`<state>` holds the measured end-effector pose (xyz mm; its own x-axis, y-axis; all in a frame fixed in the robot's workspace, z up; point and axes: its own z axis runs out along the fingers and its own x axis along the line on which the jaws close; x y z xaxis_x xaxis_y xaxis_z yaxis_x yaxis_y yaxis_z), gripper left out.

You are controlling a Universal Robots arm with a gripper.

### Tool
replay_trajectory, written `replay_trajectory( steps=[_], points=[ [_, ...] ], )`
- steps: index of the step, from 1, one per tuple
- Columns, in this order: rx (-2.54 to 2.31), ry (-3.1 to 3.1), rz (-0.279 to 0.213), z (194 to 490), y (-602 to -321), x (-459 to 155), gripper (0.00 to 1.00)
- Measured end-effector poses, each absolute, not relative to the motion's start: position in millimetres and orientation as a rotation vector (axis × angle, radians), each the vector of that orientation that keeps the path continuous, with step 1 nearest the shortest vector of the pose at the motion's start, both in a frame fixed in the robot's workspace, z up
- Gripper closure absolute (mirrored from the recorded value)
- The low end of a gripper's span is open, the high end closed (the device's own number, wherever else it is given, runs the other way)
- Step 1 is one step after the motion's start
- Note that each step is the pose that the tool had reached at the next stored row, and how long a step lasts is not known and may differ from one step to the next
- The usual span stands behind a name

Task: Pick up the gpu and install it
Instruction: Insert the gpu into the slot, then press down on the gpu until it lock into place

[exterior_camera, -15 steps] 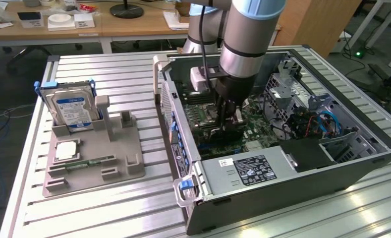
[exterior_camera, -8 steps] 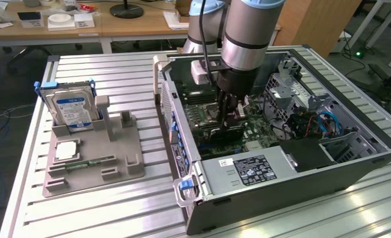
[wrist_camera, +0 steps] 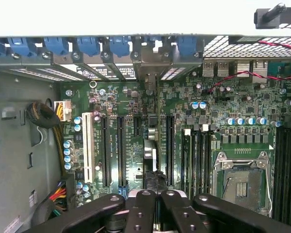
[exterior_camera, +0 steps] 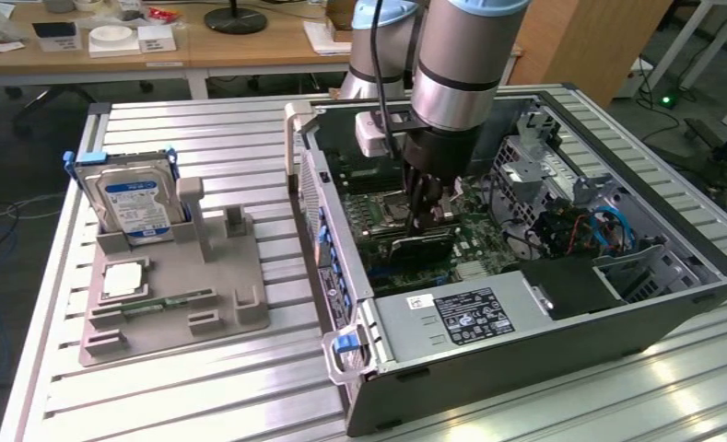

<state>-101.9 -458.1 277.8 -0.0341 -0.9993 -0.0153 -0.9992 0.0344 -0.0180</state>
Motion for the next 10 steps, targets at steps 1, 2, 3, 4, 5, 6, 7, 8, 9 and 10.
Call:
replay_trajectory(
  steps=[1, 2, 3, 4, 5, 6, 7, 8, 9, 10],
  points=[
    [-2.167, 2.242, -0.004, 277.8, -458.2, -101.9, 0.90],
    [-2.167, 2.242, -0.003, 277.8, -458.2, -101.9, 0.90],
    [-2.167, 2.242, -0.003, 277.8, -458.1, -101.9, 0.90],
    [-2.166, 2.242, -0.003, 277.8, -458.2, -101.9, 0.90],
    [-2.166, 2.241, -0.002, 277.8, -458.2, -101.9, 0.90],
    [-2.166, 2.241, -0.002, 277.8, -458.2, -101.9, 0.90],
    [-2.166, 2.241, -0.002, 277.8, -458.1, -101.9, 0.90],
    [-2.166, 2.241, -0.002, 277.8, -458.2, -101.9, 0.90],
    [-2.166, 2.241, -0.002, 277.8, -458.2, -101.9, 0.90],
    [-2.166, 2.241, -0.001, 277.8, -458.2, -101.9, 0.90]
  ],
)
